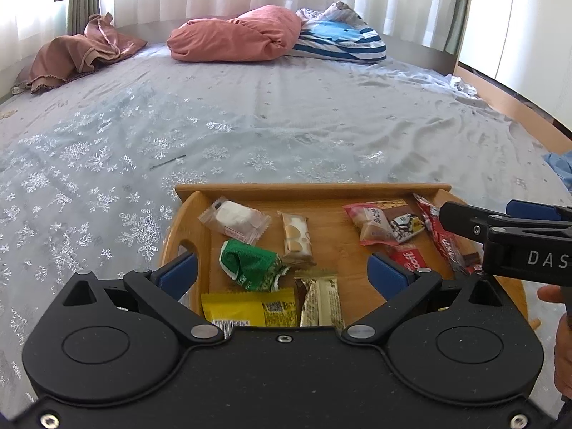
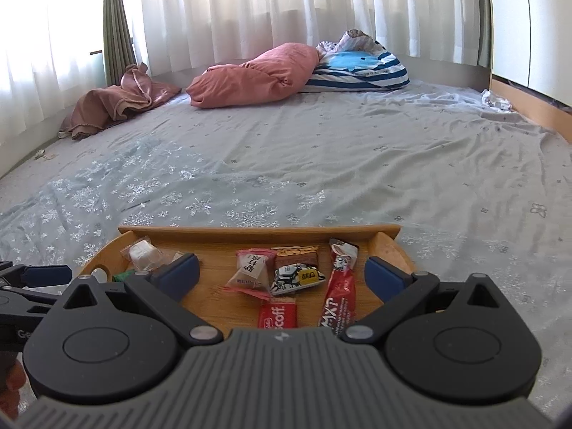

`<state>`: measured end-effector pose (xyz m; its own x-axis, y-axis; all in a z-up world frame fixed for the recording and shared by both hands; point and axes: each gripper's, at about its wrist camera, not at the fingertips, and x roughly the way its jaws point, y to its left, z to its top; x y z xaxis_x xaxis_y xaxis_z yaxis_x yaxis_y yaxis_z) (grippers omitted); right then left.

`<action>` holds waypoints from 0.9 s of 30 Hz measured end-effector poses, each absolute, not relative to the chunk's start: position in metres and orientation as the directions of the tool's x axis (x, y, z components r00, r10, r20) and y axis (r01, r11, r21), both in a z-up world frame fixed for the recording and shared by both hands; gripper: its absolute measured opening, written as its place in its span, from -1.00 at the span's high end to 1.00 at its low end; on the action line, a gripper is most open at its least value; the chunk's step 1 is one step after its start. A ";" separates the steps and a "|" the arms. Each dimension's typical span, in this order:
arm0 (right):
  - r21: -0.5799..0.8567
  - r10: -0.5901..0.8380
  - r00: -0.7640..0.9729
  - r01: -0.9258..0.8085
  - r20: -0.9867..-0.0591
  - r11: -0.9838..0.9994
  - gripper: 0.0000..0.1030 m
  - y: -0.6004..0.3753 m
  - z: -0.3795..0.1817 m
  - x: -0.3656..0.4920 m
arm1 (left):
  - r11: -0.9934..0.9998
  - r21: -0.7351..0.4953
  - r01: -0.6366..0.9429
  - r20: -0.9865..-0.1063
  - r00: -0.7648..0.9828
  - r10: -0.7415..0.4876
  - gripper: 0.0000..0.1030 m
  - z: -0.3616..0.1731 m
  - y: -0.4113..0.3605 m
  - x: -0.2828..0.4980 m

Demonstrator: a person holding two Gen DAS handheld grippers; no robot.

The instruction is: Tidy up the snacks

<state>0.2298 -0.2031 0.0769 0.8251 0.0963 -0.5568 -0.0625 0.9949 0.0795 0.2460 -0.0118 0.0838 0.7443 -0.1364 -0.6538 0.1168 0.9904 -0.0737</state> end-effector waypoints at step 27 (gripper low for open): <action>-0.016 0.060 0.899 -0.075 -0.434 0.997 -1.00 -0.198 0.073 0.108 | 0.987 -0.099 0.125 -0.605 0.780 -0.160 -0.99 0.079 0.002 0.112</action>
<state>0.1085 -0.1980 0.0727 0.8991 0.0602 -0.4336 -0.0745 0.9971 -0.0162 0.1118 0.0024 0.0795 0.7799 -0.1599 -0.6052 0.1255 0.9871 -0.0991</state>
